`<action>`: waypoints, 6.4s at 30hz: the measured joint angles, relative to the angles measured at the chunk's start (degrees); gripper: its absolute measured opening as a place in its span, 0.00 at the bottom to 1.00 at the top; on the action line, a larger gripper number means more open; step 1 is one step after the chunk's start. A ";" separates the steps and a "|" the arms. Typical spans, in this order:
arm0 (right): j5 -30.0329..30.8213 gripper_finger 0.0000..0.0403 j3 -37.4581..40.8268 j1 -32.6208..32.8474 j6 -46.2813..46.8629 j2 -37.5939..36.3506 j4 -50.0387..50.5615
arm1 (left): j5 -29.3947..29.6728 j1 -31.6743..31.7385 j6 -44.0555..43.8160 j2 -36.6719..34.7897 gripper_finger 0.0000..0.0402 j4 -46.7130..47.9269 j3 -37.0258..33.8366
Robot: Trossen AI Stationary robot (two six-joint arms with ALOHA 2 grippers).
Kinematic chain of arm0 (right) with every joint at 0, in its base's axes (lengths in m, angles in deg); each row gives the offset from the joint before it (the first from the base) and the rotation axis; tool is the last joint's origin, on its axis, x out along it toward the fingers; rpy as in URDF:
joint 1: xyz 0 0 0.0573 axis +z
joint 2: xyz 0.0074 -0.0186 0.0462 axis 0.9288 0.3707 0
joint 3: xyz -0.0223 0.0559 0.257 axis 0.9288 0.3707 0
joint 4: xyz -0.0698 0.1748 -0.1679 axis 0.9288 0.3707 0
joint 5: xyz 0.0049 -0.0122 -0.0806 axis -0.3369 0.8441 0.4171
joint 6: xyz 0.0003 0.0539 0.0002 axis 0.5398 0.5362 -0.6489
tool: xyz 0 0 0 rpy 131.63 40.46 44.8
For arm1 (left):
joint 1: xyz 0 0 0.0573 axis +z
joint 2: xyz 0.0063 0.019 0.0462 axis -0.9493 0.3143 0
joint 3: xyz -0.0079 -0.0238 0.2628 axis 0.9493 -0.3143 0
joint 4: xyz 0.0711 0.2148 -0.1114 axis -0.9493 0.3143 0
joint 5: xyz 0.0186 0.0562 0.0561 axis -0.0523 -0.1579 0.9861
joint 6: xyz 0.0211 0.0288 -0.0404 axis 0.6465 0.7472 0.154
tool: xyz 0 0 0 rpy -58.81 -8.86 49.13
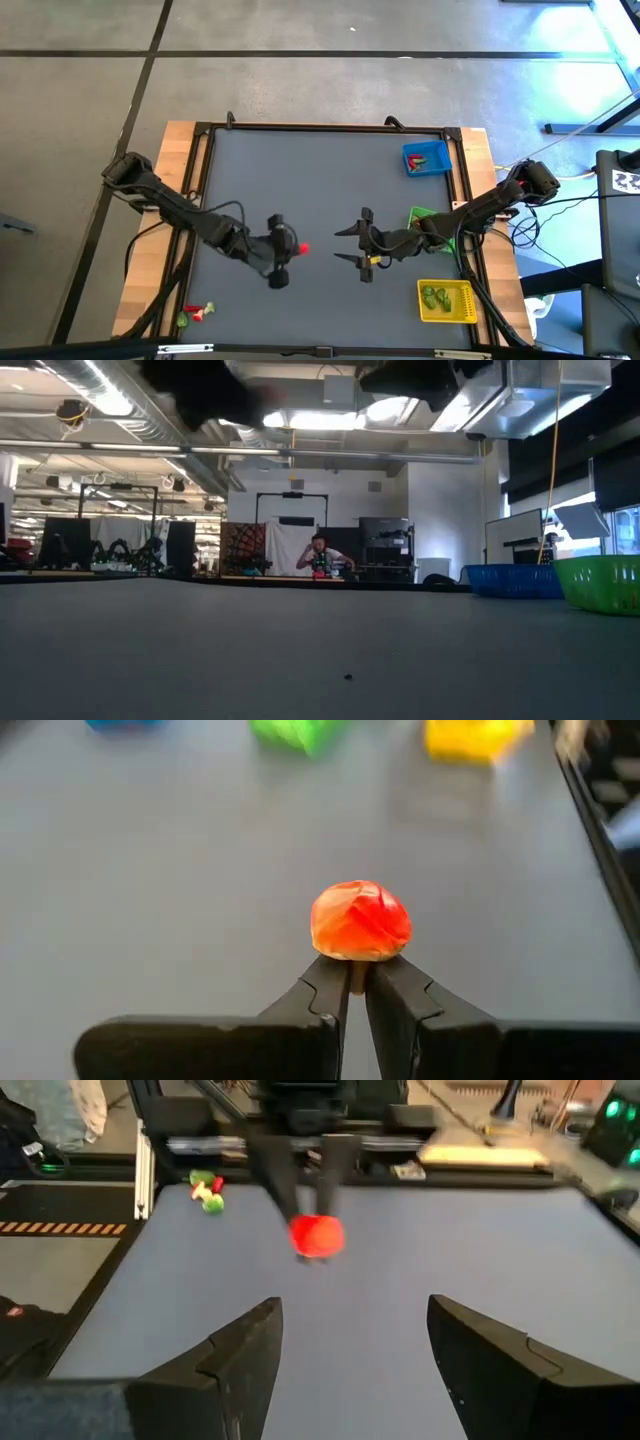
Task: Sort produce into baskets
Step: Put the red mushroom into the green basket, then put the green mushroom into the green basket
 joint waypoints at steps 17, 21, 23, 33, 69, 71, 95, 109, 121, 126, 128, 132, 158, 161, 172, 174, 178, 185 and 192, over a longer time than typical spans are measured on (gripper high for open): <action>-6.50 0.62 0.02 -5.00 -0.43 2.90 -12.19 | -0.81 6.28 19.06 2.03 0.07 -23.64 0.02; -8.52 0.61 0.02 -4.90 -0.70 5.17 -17.31 | -0.81 6.28 19.81 2.05 0.07 -24.05 0.02; -8.43 0.60 0.02 -4.90 -0.88 5.51 -18.18 | -0.83 6.28 19.81 2.05 0.07 -24.06 0.02; -7.85 0.29 0.02 -4.90 -3.47 5.53 -18.60 | -0.89 6.28 19.76 2.05 0.07 -23.71 0.02; -8.17 0.15 0.00 -4.81 32.84 -21.18 61.05 | -0.77 6.65 15.30 2.05 0.39 -20.93 0.00; -8.38 0.16 0.00 -4.81 38.59 -21.14 68.12 | -0.77 6.65 15.31 2.05 0.39 -20.89 0.00; -17.96 0.47 13.84 -4.87 56.04 -19.59 67.84 | -0.82 7.76 14.19 2.01 0.39 -20.55 0.00; -4.67 0.60 3.26 -4.87 38.28 -19.63 52.59 | -4.15 4.90 0.42 -0.68 0.39 14.98 9.71; 0.57 0.60 3.26 -4.85 27.55 -14.18 38.63 | -29.42 -7.68 -32.80 -0.59 0.39 40.85 10.67; 1.15 0.60 3.28 -4.85 26.45 -9.80 36.49 | -32.27 -14.35 -39.76 -0.59 0.39 42.89 10.67; 1.18 0.60 3.28 -4.85 26.42 -8.19 36.46 | -32.59 -17.15 -41.48 -0.49 0.39 43.48 10.67; 1.14 0.60 3.32 -4.85 25.88 -5.45 36.12 | -32.58 -22.34 -42.08 1.31 0.39 44.03 10.64; 1.14 0.60 3.32 -4.85 23.44 -4.22 33.00 | -32.82 -31.42 -24.32 18.71 0.12 43.31 10.62; 1.14 0.60 3.32 -4.85 23.44 -4.22 33.02 | -32.57 -30.22 -24.21 17.96 0.03 43.48 10.62; 1.13 0.60 3.32 -4.85 20.27 -4.22 29.30 | -16.97 -19.01 -23.81 5.57 0.01 43.81 10.93; 0.94 0.60 3.32 -4.82 17.56 -4.22 26.72 | -11.64 -16.42 -23.11 2.86 0.02 43.49 10.95; -0.81 0.60 3.32 -4.81 13.18 -4.24 20.75 | -2.41 -11.52 -18.10 -0.77 0.04 39.90 10.95; -2.82 0.60 3.32 -4.81 4.90 -4.24 7.65 | -0.04 -4.08 -1.90 -1.29 0.05 24.85 10.95; -3.75 0.60 3.32 -4.83 -0.46 -3.53 -2.59 | -0.09 1.78 9.54 -0.96 0.05 10.15 10.67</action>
